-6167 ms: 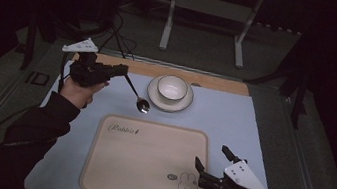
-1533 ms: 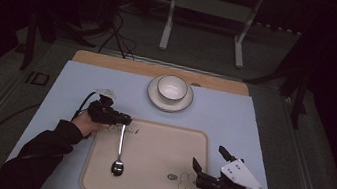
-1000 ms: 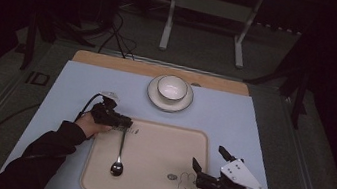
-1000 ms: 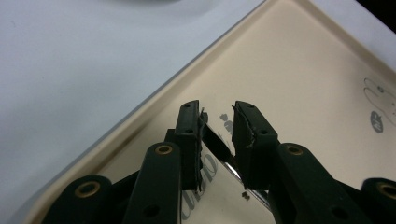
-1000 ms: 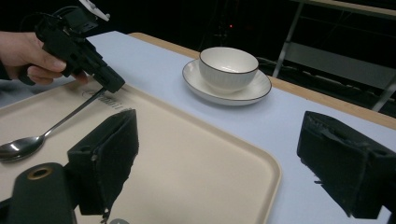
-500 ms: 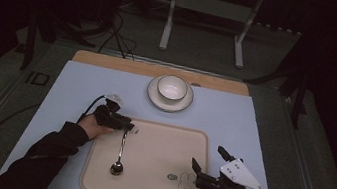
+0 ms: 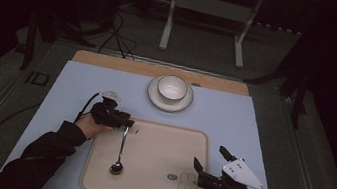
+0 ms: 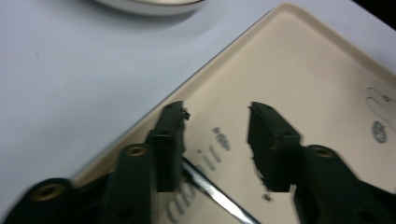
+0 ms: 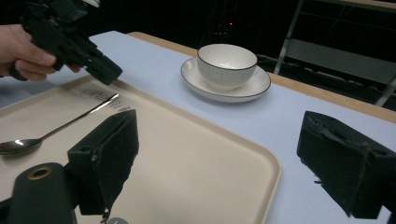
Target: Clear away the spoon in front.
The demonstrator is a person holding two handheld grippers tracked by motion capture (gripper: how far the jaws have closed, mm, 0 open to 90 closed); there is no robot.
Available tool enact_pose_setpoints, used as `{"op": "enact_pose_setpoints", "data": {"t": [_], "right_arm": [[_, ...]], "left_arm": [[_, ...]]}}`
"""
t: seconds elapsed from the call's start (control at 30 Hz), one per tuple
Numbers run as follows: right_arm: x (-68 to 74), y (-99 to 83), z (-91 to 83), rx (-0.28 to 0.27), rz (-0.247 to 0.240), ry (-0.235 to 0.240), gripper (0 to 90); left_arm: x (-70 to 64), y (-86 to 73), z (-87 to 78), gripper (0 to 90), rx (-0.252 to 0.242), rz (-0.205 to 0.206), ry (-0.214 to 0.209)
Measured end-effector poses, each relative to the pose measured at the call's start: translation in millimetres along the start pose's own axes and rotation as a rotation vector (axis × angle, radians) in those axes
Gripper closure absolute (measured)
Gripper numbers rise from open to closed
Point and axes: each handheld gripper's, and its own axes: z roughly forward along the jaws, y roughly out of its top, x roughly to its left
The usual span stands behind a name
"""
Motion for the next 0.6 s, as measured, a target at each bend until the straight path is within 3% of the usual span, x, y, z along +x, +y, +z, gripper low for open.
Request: {"op": "enact_pose_setpoints", "data": {"t": [0.03,0.2,0.3,0.37,0.5,0.6], "right_arm": [[-0.4,-0.2,-0.6,-0.002,0.004,-0.001,12.6],[-0.4,-0.4,-2.0,-0.003,-0.001,-0.005,12.6],[0.7,-0.2,-2.3,-0.002,-0.006,-0.006,12.6],[0.6,-0.2,-2.1,-0.002,-0.008,-0.008,12.6],[0.2,-0.4,-1.7,0.000,-0.006,-0.007,12.6],[0.5,-0.2,-2.4,0.001,-0.011,-0.007,12.6]], "left_arm": [[-3.4,0.7,-3.1,54.8,-0.006,0.008,-0.013],[-14.4,2.7,-13.6,45.4,-0.050,0.029,0.009],[-17.6,4.6,-17.3,31.9,-0.070,0.002,-0.015],[-20.5,5.8,-19.0,17.3,-0.068,0.027,-0.053],[-25.4,7.5,-21.4,13.4,-0.087,0.022,-0.050],[-30.3,7.9,-19.6,0.5,-0.073,0.043,-0.033]]}}
